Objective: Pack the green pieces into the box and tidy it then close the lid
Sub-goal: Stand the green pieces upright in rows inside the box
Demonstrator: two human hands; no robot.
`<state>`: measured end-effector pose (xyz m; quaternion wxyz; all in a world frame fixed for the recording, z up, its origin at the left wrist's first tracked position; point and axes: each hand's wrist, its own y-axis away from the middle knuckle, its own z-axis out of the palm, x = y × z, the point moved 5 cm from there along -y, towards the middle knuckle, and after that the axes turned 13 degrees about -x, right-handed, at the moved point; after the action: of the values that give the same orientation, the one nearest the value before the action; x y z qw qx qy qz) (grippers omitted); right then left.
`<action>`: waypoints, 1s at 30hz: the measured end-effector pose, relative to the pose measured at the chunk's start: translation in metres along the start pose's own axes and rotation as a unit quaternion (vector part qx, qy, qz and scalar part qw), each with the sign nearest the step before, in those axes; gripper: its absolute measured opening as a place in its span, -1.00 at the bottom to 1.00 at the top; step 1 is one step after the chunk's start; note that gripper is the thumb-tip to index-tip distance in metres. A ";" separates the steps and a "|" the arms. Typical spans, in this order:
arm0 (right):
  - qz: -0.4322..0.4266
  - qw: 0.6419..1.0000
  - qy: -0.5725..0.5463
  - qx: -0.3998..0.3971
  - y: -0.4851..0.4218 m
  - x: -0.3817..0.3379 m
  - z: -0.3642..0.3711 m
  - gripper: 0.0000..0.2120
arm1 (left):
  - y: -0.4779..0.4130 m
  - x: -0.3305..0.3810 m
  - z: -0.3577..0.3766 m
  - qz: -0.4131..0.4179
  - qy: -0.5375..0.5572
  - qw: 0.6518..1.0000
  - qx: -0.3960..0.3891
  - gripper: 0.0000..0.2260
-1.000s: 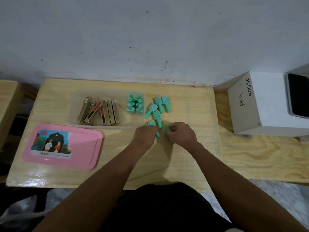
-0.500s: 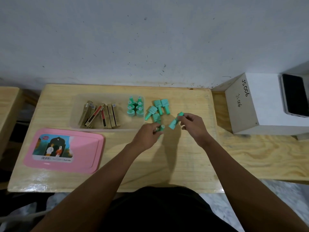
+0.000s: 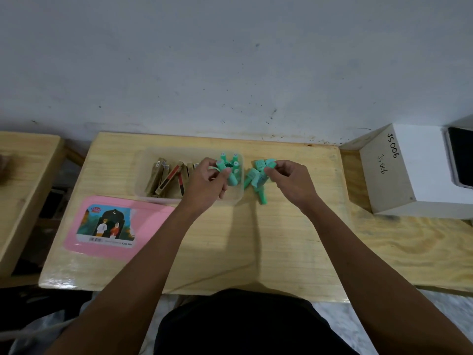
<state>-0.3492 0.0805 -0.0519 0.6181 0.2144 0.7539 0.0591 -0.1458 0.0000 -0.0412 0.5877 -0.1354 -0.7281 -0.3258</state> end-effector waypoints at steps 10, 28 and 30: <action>-0.012 0.995 0.092 0.033 -0.012 -0.010 0.051 -0.89 | -0.023 -0.049 -0.021 -0.075 -0.100 0.992 0.018 -0.81; -0.012 0.895 0.441 0.064 -0.025 -0.008 0.084 -0.81 | -0.049 -0.057 -0.018 -0.103 -0.280 0.954 -0.001 -0.85; -0.001 0.885 0.462 0.051 -0.030 -0.005 0.087 -0.78 | -0.048 -0.058 -0.019 -0.105 -0.277 0.955 -0.008 -0.89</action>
<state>-0.2726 0.0358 -0.0776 0.1878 0.1936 0.9564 0.1124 -0.1439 -0.0373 -0.1091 0.3245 -0.1480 -0.8698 -0.3411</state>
